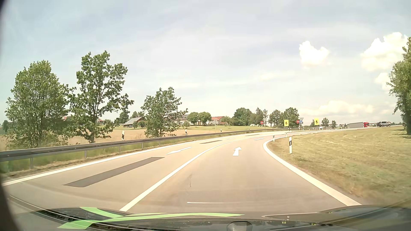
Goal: Follow the waypoints while adhering to traffic rules and regulations
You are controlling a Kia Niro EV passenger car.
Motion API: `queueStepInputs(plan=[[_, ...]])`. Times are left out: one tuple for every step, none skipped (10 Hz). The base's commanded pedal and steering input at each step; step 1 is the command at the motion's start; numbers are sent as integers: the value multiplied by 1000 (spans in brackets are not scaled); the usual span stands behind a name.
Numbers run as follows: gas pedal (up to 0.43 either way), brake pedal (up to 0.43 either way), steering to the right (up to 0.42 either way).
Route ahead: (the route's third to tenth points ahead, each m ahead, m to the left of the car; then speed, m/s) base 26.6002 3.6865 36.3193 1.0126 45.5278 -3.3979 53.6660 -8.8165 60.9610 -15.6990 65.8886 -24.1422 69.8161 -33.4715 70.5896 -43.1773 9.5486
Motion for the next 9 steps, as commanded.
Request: queueStepInputs(plan=[[220, 0, 17], [220, 0, 18], [220, 0, 18], [209, 0, 17], [209, 0, 18], [209, 0, 19], [197, 0, 22], [177, 0, 24], [169, 0, 24]])
